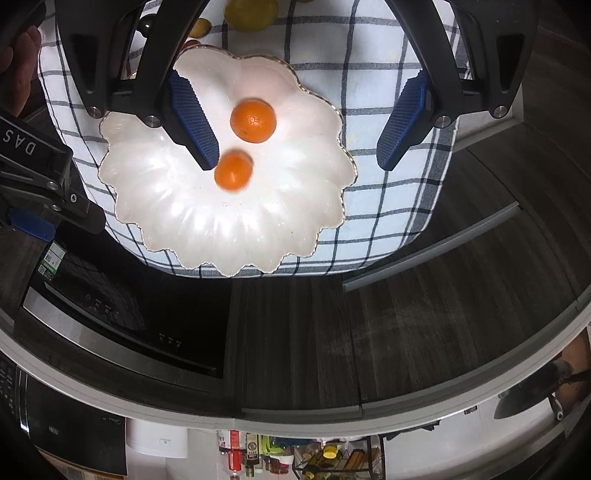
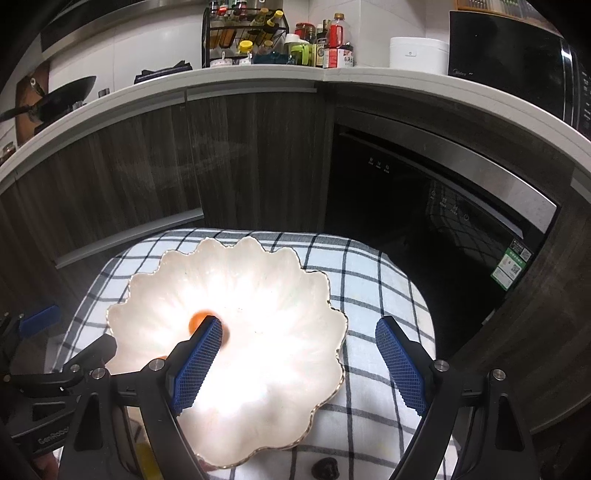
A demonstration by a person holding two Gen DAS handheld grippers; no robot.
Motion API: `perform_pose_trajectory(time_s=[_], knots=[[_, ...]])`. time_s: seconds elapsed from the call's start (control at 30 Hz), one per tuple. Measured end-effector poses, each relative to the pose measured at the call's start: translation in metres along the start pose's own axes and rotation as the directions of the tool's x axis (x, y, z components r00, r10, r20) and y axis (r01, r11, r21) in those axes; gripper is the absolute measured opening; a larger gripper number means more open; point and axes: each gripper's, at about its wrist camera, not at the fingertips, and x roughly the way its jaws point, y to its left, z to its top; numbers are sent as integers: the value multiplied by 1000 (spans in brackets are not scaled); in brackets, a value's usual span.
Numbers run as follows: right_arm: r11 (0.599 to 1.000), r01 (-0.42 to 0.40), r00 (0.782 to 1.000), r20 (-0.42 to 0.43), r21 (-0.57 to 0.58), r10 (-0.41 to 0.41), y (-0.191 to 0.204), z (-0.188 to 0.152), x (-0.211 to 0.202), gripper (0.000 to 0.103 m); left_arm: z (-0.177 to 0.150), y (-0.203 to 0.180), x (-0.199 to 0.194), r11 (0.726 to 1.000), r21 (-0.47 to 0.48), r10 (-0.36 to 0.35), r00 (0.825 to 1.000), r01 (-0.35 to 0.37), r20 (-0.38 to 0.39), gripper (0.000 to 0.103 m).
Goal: Organize fruits
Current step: 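Raise both open tools out of the bowl and back toward the loose fruit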
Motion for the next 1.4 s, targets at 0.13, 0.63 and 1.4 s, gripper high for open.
perform_pose_trajectory(time_s=[0.13,0.63,1.4], knots=[[1000,-3,1000,18,-1,3,2,0,-13,86,0,1,-10,1000,-3,2,1000,-2,13,88],[1000,-14,999,51,-2,14,1,-12,-53,86,-12,-5,-46,999,6,35,996,-36,79,88],[1000,-6,998,63,27,4,-9,-51,-95,86,-55,-19,-82,999,-13,43,996,-42,81,88]])
